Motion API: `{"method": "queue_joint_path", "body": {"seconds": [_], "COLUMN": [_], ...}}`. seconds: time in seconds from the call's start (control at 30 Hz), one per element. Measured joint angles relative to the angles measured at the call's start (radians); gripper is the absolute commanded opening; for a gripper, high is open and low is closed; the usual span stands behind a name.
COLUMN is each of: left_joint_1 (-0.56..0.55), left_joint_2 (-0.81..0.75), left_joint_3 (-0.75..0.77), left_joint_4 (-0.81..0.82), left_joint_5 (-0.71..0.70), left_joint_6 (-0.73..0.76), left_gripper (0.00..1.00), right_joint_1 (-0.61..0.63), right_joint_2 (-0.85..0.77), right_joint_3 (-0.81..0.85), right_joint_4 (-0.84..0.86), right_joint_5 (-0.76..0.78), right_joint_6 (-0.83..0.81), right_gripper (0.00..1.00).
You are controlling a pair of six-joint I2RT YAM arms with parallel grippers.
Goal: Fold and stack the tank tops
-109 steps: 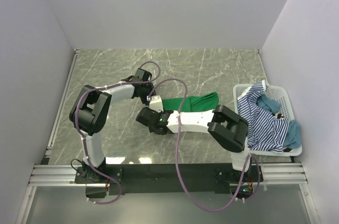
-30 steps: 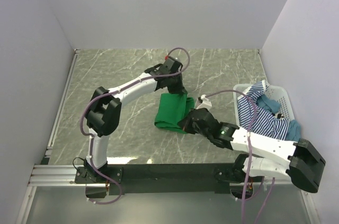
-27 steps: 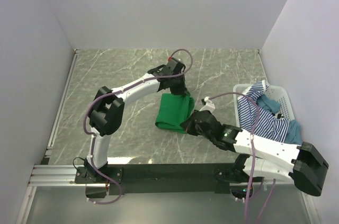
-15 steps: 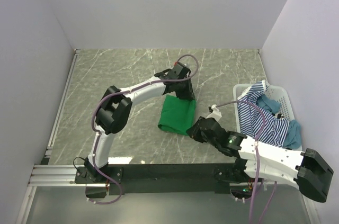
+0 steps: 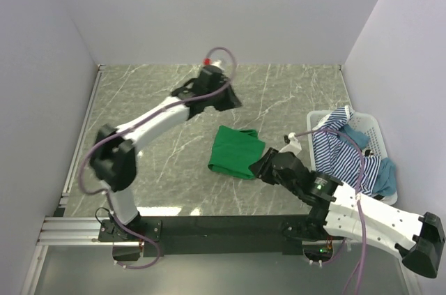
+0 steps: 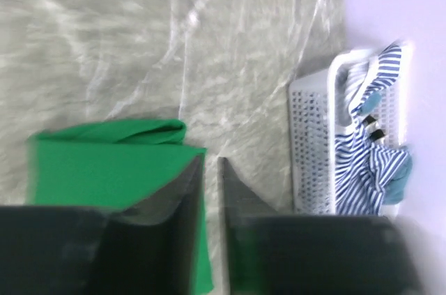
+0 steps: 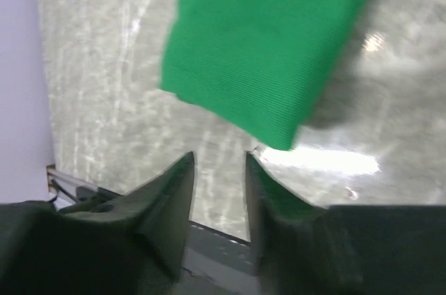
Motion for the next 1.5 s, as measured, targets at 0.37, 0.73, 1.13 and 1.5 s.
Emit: {"method": "queue_joint_path", "body": {"seconds": [0.37, 0.73, 1.13, 1.5], "left_joint_1": [0.053, 0.029, 0.024, -0.043], "left_joint_2": [-0.201, -0.153, -0.219, -0.212], "left_joint_3": [-0.511, -0.699, -0.584, -0.627], "left_joint_4": [0.079, 0.221, 0.075, 0.167], "left_joint_5": [0.031, 0.090, 0.051, 0.166], "left_joint_6": [-0.070, -0.129, -0.047, -0.052], "left_gripper": [0.01, 0.03, 0.17, 0.04], "right_joint_1": [-0.010, -0.019, -0.021, -0.112], "right_joint_2": [0.417, 0.452, 0.190, 0.416], "right_joint_3": [0.077, -0.118, 0.008, -0.035], "right_joint_4": [0.206, 0.389, 0.205, 0.263], "right_joint_5": [-0.094, -0.196, -0.189, -0.200], "right_joint_6": [-0.076, -0.005, -0.043, -0.076], "right_gripper": [0.29, 0.30, 0.23, 0.12]}}
